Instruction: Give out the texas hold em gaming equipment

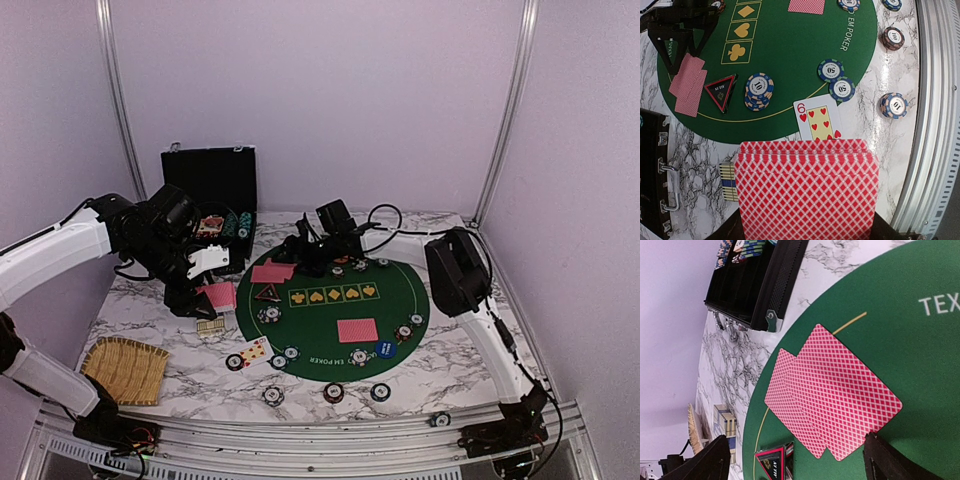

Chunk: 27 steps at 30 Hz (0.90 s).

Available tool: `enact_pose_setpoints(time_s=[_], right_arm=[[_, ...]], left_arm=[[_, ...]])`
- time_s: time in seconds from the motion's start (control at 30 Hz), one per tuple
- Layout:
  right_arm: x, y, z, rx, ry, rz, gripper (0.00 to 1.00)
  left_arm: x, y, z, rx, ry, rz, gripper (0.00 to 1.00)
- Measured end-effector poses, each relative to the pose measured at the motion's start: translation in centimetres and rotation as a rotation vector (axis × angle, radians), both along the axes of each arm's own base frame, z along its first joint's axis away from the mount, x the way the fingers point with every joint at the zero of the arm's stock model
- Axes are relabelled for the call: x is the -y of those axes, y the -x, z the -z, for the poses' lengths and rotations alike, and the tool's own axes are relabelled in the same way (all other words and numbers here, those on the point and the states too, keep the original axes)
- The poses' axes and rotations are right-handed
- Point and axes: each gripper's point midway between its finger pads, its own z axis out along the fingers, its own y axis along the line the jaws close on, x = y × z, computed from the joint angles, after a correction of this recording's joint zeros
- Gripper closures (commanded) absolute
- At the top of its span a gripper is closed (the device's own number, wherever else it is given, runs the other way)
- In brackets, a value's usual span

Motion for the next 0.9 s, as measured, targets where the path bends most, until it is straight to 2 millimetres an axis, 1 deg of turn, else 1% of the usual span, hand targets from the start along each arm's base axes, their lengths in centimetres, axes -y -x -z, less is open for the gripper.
enact_pose_setpoints(time_s=[0.17,0.33,0.37,0.47,0.57,0.7,0.77,0.83,0.9], right_arm=[[-1.1,0.1,-0.3,0.000,-0.071,-0.034,0.11],[-1.4,1.1,-0.3,0.009,-0.096,-0.066,0.08],[-1.0,1.6,-0.4,0.008,-0.095,-0.069,0.07],[0.9,4.3,-0.5,-0.027,-0.065,-0.071,0.07],[3.4,7.4,-0.8,-0.057,-0.024,-0.073,0.07],[6.5,10.9,-0.8,-0.074,0.025,-0.071,0.08],[7.8,12.4,-0.3,-0.086,0.051,-0.069,0.09],[8.7,13.5,0.2,-0.093,0.070,-0.070,0.10],[9.3,14.3,0.2,-0.085,0.078,-0.072,0.10]], left_arm=[[0.0,0.0,0.0,0.000,0.000,0.000,1.00],[0.0,0.0,0.0,-0.001,-0.001,0.000,1.00],[0.0,0.0,0.0,-0.002,-0.002,0.000,1.00],[-0.1,0.1,0.1,-0.004,-0.005,-0.001,1.00],[-0.1,0.1,0.1,-0.004,-0.006,-0.001,1.00],[-0.1,0.1,0.1,-0.004,-0.007,-0.001,1.00],[-0.1,0.1,0.1,-0.004,-0.007,-0.001,1.00],[-0.1,0.1,0.1,-0.004,-0.007,-0.001,1.00],[-0.1,0.1,0.1,-0.005,-0.007,-0.001,1.00]])
